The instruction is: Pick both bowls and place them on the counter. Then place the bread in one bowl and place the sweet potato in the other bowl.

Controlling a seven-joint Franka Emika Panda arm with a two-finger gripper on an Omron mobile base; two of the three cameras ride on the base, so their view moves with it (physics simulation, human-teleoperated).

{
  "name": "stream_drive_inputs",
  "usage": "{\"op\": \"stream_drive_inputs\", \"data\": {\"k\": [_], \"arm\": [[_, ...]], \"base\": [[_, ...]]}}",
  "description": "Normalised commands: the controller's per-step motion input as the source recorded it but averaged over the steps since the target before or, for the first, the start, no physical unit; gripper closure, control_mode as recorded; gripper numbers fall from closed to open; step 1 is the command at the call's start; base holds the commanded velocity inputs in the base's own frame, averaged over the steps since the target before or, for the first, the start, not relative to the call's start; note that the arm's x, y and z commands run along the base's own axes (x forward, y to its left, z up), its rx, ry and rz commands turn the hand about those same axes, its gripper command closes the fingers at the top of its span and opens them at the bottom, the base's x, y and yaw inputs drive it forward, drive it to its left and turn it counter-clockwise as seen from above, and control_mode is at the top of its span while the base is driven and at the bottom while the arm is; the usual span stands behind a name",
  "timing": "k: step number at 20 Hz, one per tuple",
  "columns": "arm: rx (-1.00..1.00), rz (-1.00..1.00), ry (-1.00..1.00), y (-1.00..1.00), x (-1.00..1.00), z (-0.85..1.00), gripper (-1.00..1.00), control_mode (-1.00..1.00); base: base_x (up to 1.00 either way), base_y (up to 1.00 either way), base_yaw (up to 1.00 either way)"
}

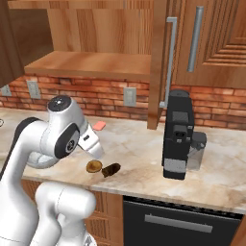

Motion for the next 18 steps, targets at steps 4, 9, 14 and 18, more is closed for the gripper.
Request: {"op": "stream_drive_inputs", "data": {"k": [4,9,14,18], "arm": [[-0.19,0.12,0.00,-0.30,0.00,-0.26,-1.00,-1.00],[-0.04,0.13,0.00,-0.26,0.02,-0.17,-1.00,-1.00],[0.00,0.11,0.00,-0.16,0.10,-0.23,-1.00,-1.00],[0.00,0.05,-0.01,0.00,0.30,-0.17,-1.00,-1.00]], "base": [[0.00,0.00,0.00],[0.00,0.00,0.00],[0.00,0.00,0.00],[0.00,0.00,0.00]]}}
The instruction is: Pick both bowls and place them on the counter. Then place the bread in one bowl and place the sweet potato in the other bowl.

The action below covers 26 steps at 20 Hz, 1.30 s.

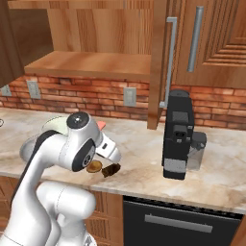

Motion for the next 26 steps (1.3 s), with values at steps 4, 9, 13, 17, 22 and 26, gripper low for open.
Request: {"op": "stream_drive_inputs", "data": {"k": [4,9,13,17,22,26], "arm": [[0.00,0.00,0.06,0.08,0.30,-0.09,-1.00,-1.00],[0.00,0.00,0.13,0.01,0.34,-0.19,-1.00,-1.00],[0.00,-0.02,0.19,0.00,0.31,-0.27,-1.00,-1.00],[0.00,-0.01,0.11,-0.11,0.25,-0.28,-1.00,-1.00],[0.00,-0.03,0.08,-0.05,0.22,-0.36,-1.00,-1.00],[0.00,-0.06,0.07,0.00,0.20,-0.39,-1.00,-1.00]], "base": [[0.00,0.00,0.00],[0.00,0.00,0.00],[0.00,0.00,0.00],[0.00,0.00,0.00],[0.00,0.00,0.00],[0.00,0.00,0.00]]}}
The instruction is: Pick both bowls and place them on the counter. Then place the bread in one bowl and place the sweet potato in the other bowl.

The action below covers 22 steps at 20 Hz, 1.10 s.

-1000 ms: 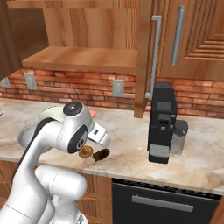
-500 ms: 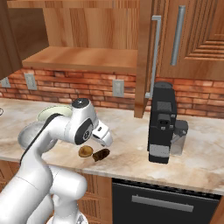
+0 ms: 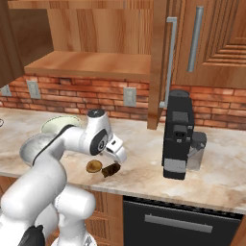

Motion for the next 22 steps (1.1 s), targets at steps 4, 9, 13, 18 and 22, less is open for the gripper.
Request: {"op": "stream_drive_inputs", "data": {"k": [4,9,13,18,22], "arm": [[0.00,-0.06,0.06,-0.01,0.25,-0.35,-1.00,-1.00],[0.02,-0.08,0.03,0.00,0.31,-0.28,-1.00,-1.00],[0.04,-0.08,0.04,-0.02,0.26,-0.24,-1.00,-1.00],[0.04,-0.12,0.14,-0.05,0.03,-0.20,-1.00,-1.00],[0.01,-0.14,0.15,0.00,0.02,-0.21,-1.00,-1.00]], "base": [[0.00,0.00,0.00],[0.00,0.00,0.00],[0.00,0.00,0.00],[0.00,0.00,0.00],[0.00,0.00,0.00]]}}
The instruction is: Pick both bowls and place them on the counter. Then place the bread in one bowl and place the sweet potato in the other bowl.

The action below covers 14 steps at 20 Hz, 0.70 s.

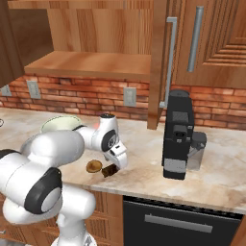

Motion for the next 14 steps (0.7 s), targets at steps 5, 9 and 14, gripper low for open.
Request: {"op": "stream_drive_inputs", "data": {"k": [5,9,14], "arm": [[0.02,-0.11,0.09,0.00,0.06,-0.23,-1.00,-1.00],[0.01,-0.10,0.07,0.00,0.07,-0.21,-1.00,-1.00],[0.01,-0.11,0.05,0.00,0.01,-0.21,-1.00,-1.00]], "base": [[0.00,0.00,0.00],[0.00,0.00,0.00],[0.00,0.00,0.00]]}}
